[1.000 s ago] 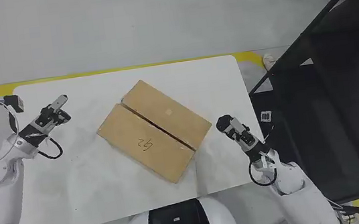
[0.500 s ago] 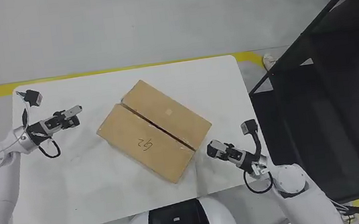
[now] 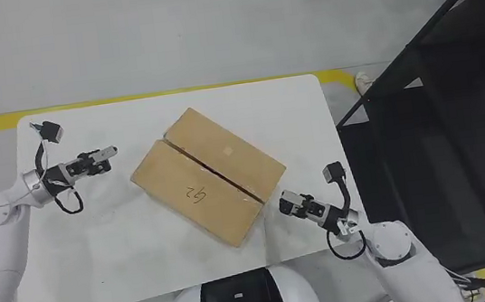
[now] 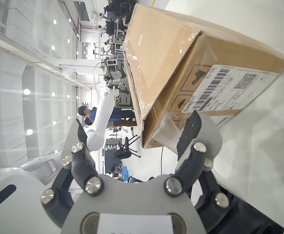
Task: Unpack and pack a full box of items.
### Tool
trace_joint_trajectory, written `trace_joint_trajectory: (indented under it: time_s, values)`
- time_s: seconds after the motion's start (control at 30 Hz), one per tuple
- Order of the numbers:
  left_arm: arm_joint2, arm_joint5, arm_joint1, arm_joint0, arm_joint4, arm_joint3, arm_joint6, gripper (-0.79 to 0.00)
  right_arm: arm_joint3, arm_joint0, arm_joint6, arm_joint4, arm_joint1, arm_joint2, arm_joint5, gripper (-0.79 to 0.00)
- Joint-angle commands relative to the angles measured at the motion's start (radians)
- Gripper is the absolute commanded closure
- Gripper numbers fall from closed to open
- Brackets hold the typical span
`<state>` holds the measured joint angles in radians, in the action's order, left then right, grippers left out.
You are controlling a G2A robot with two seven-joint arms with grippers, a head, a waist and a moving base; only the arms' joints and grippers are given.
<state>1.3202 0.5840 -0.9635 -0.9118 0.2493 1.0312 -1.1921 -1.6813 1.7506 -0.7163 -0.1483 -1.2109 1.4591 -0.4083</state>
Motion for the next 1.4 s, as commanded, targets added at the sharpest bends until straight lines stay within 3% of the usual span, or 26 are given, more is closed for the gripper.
trace_joint_trajectory:
  time_s: [0.0, 0.2, 0.47, 0.77, 1.0, 1.37]
  values:
    - [-0.009, 0.027, -0.001, -0.014, -0.013, 0.033, 0.015, -0.785, 0.012, -0.015, -0.002, -0.001, 0.0, -0.013, 0.018, -0.785]
    - [-0.057, 0.071, -0.015, -0.021, 0.02, 0.047, 0.057, -0.785, 0.066, -0.056, 0.016, -0.014, -0.002, -0.045, 0.035, -0.785]
    - [-0.122, 0.029, -0.02, -0.01, 0.106, 0.056, -0.015, -0.785, 0.115, -0.098, 0.114, -0.027, -0.008, -0.068, 0.009, -0.785]
    - [-0.117, -0.017, 0.027, -0.074, 0.112, 0.154, -0.062, -0.785, 0.132, -0.162, 0.19, 0.009, -0.016, -0.111, -0.026, -0.785]
    - [-0.118, -0.052, 0.071, -0.124, 0.123, 0.222, -0.096, -0.785, 0.14, -0.232, 0.3, 0.136, -0.026, -0.158, -0.031, -0.785]
    - [-0.141, -0.115, 0.132, -0.178, 0.25, 0.326, -0.159, -0.785, 0.142, -0.273, 0.321, 0.232, -0.025, -0.172, -0.023, -0.785]
